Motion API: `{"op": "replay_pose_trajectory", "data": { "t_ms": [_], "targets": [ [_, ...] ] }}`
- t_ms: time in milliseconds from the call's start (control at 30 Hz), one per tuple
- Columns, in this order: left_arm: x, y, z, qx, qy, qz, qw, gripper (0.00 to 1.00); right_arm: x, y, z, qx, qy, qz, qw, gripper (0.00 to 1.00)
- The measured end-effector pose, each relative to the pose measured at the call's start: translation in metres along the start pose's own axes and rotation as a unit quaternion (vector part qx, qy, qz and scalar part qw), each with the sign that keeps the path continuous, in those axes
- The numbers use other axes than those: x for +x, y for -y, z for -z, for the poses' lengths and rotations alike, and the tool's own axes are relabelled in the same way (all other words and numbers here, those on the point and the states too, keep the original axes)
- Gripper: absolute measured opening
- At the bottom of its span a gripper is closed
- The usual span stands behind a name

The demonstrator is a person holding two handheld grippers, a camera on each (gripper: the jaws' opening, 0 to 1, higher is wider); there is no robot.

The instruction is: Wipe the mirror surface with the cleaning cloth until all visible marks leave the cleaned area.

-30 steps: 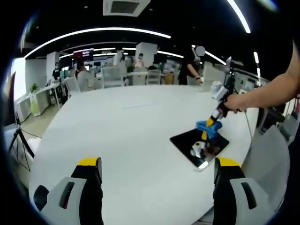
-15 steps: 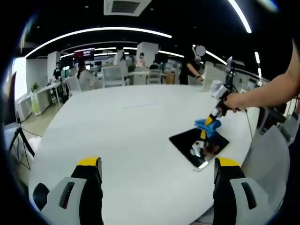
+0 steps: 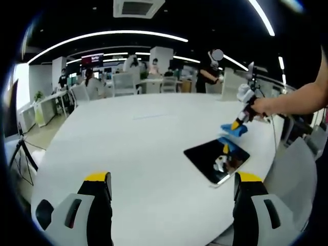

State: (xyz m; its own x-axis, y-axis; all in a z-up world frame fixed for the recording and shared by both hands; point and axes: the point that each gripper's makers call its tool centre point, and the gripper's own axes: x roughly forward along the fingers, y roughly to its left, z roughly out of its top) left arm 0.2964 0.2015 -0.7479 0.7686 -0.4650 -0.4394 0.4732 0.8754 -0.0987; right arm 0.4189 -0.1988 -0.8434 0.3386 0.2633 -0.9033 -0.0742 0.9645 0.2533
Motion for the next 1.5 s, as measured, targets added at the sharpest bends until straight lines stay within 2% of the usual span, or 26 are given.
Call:
{"op": "replay_pose_trajectory", "data": {
  "t_ms": [300,533,667,900,1033,1100,1200,1267,1300,1333,1367,1400,1433,1500],
  "targets": [
    [-0.004,0.001,-0.001,0.004,-0.001,-0.002,1.0,1.0,0.009,0.02,0.017,0.015,-0.007,0.019,0.9997,0.0],
    [-0.009,-0.003,0.0,0.005,-0.002,-0.008,1.0,1.0,0.019,0.028,0.03,-0.002,-0.014,0.023,0.9996,0.01],
    [-0.01,-0.003,0.001,0.006,-0.003,-0.01,0.9999,1.0,0.021,0.03,0.031,-0.025,-0.011,0.025,0.9993,0.01],
    [-0.01,-0.002,-0.001,0.009,-0.003,-0.008,0.9999,1.0,0.013,0.025,0.035,-0.066,-0.005,0.015,0.9977,0.03],
    [-0.009,-0.003,-0.001,0.01,-0.003,-0.009,0.9999,1.0,-0.004,0.026,0.038,-0.08,0.017,0.0,0.9966,0.1],
    [-0.008,-0.003,-0.001,0.012,-0.004,-0.008,0.9999,1.0,-0.018,0.031,0.038,-0.086,0.043,-0.001,0.9954,0.13],
    [-0.007,-0.002,-0.002,0.014,-0.004,-0.004,0.9999,1.0,-0.033,0.041,0.037,-0.111,0.075,-0.008,0.9909,0.2],
    [-0.006,-0.001,-0.002,0.018,-0.004,-0.001,0.9998,1.0,-0.044,0.042,0.036,-0.147,0.099,-0.023,0.9838,0.23],
    [-0.006,-0.001,-0.001,0.019,-0.004,0.0,0.9998,1.0,-0.053,0.046,0.038,-0.153,0.109,-0.014,0.9822,0.25],
    [-0.006,-0.001,-0.001,0.022,-0.004,0.002,0.9998,1.0,-0.057,0.043,0.04,-0.164,0.118,-0.026,0.9791,0.27],
    [-0.005,-0.002,-0.001,0.023,-0.004,0.002,0.9997,1.0,-0.062,0.04,0.041,-0.182,0.134,-0.045,0.9732,0.3],
    [-0.005,-0.003,0.001,0.025,-0.004,0.003,0.9997,1.0,-0.067,0.04,0.041,-0.187,0.143,-0.046,0.9709,0.35],
    [-0.005,-0.003,0.002,0.025,-0.004,0.003,0.9997,1.0,-0.076,0.036,0.04,-0.207,0.166,-0.051,0.9628,0.41],
    [-0.005,-0.004,0.004,0.027,-0.006,0.004,0.9996,1.0,-0.085,0.044,0.037,-0.233,0.194,-0.037,0.9522,0.51]
  ]
}}
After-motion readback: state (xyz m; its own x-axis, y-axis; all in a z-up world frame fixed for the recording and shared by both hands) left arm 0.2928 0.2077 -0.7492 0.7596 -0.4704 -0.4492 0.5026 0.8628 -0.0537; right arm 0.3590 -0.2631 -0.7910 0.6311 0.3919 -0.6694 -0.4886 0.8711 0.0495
